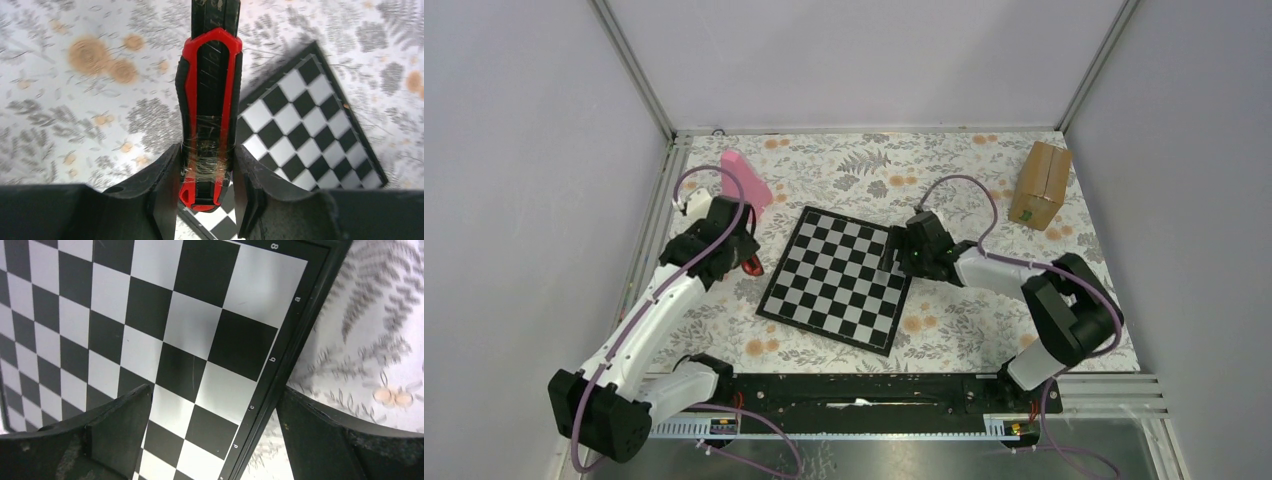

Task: Unpack the express box
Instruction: Move the distractor to the center of the board.

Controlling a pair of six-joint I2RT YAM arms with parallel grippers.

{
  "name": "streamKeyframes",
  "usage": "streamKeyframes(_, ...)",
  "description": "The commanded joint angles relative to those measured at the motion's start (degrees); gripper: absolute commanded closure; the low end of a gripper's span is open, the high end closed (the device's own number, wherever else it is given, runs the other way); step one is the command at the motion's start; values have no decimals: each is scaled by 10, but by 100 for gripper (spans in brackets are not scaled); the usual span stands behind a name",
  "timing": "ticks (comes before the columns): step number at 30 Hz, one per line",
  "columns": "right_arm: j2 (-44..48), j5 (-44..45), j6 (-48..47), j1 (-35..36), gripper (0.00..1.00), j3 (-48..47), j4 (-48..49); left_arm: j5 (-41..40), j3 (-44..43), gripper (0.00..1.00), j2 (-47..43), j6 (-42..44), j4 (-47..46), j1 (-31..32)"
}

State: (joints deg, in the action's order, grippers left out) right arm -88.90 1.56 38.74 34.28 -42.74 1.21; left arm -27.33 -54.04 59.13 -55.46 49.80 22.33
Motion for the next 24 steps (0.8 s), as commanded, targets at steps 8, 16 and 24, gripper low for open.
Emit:
streamKeyframes(8, -182, 69, -63, 151, 1, -177, -46, 191, -105, 100, 44, 120, -117, -74)
streamKeyframes(16, -172, 29, 26, 238, 1, -181, -24, 313, -156, 100, 95, 145, -134, -101)
streamKeyframes(24, -9, 48, 20, 193, 1, -124, -62, 480, -139, 100, 125, 141, -197, -97)
